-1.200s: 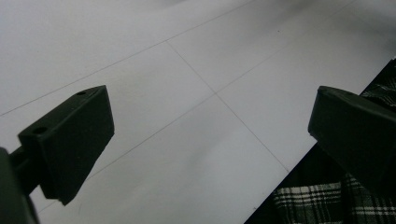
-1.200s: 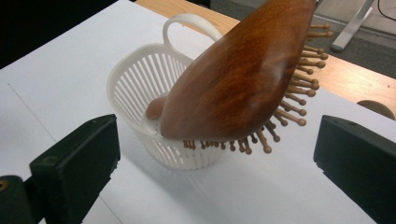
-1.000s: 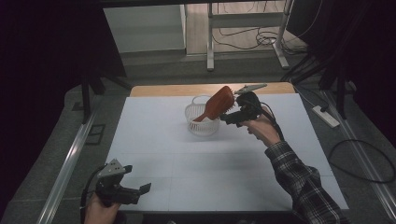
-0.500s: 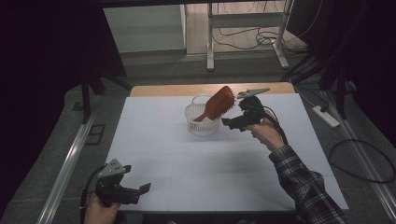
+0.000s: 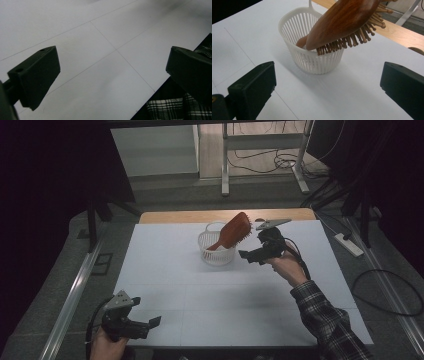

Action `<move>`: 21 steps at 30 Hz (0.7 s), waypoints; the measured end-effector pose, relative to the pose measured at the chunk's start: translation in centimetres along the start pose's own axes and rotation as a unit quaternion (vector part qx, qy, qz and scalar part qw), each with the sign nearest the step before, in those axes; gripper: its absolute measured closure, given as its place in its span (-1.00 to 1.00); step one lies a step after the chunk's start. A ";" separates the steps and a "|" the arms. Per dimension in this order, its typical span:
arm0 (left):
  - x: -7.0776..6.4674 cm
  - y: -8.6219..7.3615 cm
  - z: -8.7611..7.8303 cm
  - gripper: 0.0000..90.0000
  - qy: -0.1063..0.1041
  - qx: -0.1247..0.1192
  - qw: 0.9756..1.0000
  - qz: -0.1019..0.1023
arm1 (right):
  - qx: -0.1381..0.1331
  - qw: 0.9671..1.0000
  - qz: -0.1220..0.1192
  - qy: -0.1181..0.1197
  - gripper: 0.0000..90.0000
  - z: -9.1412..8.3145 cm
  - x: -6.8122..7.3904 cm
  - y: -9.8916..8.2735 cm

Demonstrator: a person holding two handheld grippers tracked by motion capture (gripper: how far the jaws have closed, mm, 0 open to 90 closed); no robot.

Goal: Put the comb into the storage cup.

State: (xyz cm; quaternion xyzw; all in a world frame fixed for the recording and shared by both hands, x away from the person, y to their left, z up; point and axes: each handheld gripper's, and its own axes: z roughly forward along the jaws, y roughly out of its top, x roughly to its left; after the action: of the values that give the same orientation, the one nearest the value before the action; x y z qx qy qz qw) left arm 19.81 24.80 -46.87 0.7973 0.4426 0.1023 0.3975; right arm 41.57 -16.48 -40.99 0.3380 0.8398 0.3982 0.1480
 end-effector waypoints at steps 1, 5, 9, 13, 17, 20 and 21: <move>0.0 0.0 0.0 -0.99 0.000 0.000 1.000 0.000 | 0.000 1.000 -0.001 0.000 -0.99 0.0 0.0 -0.1; 0.0 0.0 0.0 -0.99 -0.001 0.000 1.000 0.001 | 0.009 1.000 0.006 0.004 -1.00 -0.2 0.1 -0.4; 0.0 0.0 0.0 -0.99 -0.001 0.001 1.000 0.001 | 0.007 1.000 0.005 0.002 -1.00 -0.4 0.1 -0.7; 0.0 0.0 0.0 -0.99 -0.002 0.001 1.000 0.001 | 0.005 1.000 0.007 0.002 -1.00 -0.6 0.2 -1.1; 0.0 0.0 0.0 -0.99 -0.002 0.002 1.000 0.002 | 0.004 1.000 0.011 0.001 -1.00 -0.8 0.1 -1.5; 0.0 0.0 0.0 -0.99 -0.001 0.001 1.000 0.004 | 0.006 1.000 0.013 0.000 -1.00 -0.9 0.1 -1.9; 0.0 0.0 0.0 -0.99 -0.002 0.002 1.000 0.004 | 0.007 1.000 0.013 0.001 -1.00 -0.9 0.2 -2.1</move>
State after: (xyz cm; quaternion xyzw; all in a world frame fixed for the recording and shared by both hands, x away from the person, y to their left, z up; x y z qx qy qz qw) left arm 19.81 24.76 -46.87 0.8001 0.4386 0.1019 0.3963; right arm 39.97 -17.84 -42.04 0.3495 0.8385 0.3941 0.1395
